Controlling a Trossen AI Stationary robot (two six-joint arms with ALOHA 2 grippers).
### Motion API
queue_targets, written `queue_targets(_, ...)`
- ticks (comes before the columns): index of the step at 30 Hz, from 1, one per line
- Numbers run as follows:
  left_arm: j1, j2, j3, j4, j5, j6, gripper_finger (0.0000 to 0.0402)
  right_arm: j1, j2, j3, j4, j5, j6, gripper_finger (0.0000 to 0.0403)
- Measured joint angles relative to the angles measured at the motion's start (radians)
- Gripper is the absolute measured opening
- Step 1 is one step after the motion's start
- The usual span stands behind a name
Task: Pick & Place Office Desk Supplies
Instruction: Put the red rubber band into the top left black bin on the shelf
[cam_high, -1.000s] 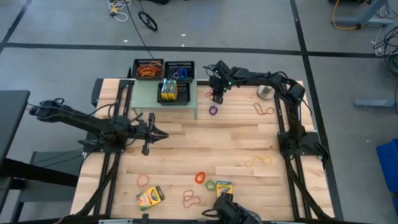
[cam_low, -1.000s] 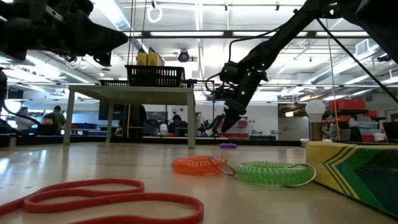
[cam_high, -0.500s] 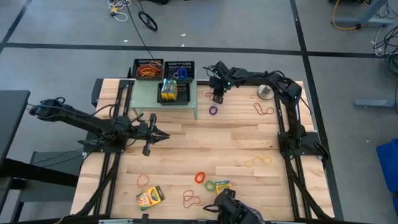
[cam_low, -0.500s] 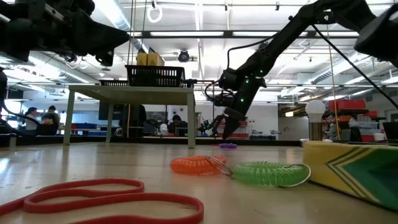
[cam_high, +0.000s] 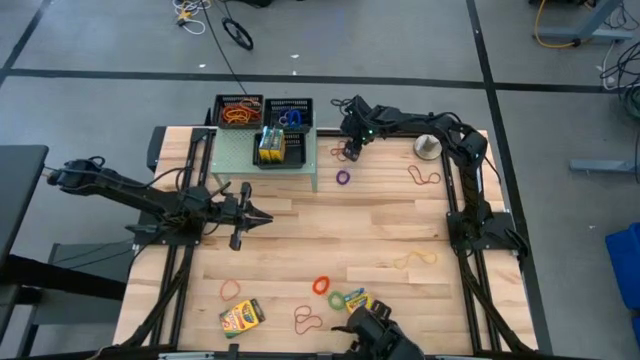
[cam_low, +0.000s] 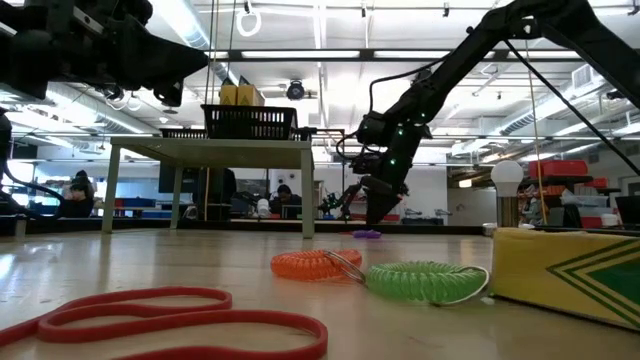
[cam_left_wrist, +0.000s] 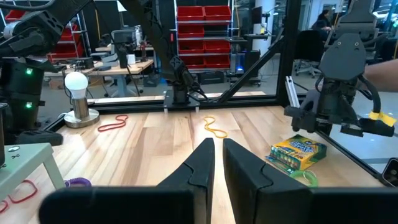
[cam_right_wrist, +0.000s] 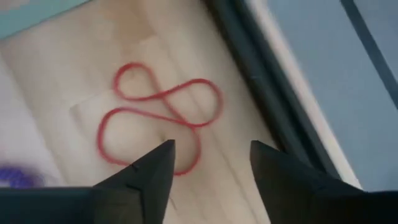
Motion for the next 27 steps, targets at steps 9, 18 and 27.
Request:
queue_targets(9,0.0,0.0,0.0,0.0,0.0,0.001,0.0039,0.036,-0.002,-0.053,-0.013,0.101,0.477,0.0249)
queue_targets(18,0.0,0.0,0.0,0.0,0.0,0.001,0.0039,0.079,-0.005,-0.116,0.103,0.198,0.617,0.0185)
queue_targets(27,0.0,0.0,0.0,0.0,-0.042,-0.003,0.0039,0.101,-0.007,-0.116,0.101,0.189,0.567,0.0019)
